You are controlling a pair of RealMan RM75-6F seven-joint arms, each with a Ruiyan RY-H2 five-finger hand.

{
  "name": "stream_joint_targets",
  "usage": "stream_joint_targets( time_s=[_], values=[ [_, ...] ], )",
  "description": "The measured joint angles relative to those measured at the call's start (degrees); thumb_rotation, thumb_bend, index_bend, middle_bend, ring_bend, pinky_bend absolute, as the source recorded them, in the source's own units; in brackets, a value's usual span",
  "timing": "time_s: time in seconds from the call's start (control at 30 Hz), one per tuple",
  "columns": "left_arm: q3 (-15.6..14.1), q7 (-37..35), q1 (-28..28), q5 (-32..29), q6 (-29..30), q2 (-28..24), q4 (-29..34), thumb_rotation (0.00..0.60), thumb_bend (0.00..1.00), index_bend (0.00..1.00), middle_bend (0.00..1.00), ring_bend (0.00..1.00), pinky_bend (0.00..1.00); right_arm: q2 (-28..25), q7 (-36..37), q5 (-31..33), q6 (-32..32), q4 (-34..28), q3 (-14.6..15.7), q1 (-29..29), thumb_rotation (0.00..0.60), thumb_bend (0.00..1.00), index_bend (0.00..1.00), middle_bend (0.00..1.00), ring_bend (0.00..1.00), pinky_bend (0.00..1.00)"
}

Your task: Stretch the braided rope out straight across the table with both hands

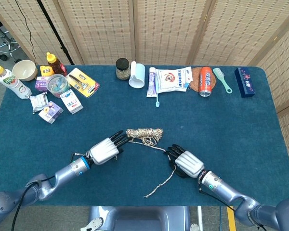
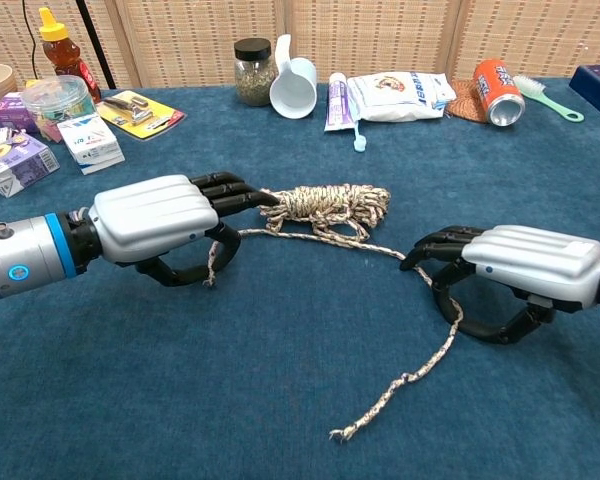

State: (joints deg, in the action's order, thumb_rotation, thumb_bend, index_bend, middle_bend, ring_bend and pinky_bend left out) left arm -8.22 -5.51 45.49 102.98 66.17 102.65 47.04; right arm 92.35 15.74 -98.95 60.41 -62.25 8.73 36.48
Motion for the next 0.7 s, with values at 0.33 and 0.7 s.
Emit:
stream_joint_targets(
  time_s=[0.33,0.7],
  values=[
    [-0.1,-0.2,-0.2,0.1,0.6,-0.6,0.5,0.600,0.47,0.61,0.02,0.00,0.00,-0.3,-0.3,0.1,0.0,-0.7,-0.2,0.0,0.600,0.53,0.63,0.21,0.03,0.00],
    [0.2,-1.2,-1.2,-0.5,2.7,-3.6,2.9,0.600,0.48,0.61,0.04,0.00,0.00,-1.8,-1.2,0.5,1.4,-2.8,-1.1,-0.2,0.600,0.54,0.63,0.22,0.05,0.00]
  ],
)
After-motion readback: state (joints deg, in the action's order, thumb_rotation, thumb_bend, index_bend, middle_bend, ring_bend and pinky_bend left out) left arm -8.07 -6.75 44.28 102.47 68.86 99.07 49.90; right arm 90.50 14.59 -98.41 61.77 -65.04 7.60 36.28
